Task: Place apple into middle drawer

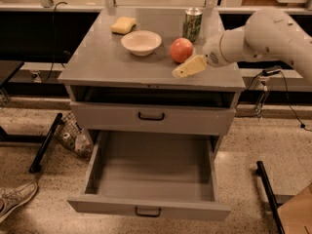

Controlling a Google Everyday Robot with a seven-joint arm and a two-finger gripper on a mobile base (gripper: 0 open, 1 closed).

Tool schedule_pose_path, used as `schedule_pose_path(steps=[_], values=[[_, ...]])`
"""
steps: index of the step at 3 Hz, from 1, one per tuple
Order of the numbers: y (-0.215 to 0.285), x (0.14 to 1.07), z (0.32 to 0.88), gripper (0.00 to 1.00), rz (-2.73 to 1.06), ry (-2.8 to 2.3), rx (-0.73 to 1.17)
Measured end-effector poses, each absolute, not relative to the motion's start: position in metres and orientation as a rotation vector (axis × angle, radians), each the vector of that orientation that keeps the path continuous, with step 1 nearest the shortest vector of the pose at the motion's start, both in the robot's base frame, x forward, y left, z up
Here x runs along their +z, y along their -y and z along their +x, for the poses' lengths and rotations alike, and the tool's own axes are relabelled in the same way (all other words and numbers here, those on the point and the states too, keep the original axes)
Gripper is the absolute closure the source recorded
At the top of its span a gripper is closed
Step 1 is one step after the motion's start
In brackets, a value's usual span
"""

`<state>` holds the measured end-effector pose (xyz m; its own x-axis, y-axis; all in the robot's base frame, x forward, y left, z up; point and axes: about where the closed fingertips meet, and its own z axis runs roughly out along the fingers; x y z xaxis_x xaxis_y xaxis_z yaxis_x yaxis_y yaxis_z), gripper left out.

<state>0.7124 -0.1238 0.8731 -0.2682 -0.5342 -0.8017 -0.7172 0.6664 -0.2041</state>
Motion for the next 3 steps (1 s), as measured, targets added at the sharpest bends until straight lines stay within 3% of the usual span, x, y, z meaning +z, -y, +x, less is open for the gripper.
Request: schedule_pose_path(steps=[3], values=[[0.103, 0.867, 0.78, 0.0, -0.814, -1.86, 0.238]])
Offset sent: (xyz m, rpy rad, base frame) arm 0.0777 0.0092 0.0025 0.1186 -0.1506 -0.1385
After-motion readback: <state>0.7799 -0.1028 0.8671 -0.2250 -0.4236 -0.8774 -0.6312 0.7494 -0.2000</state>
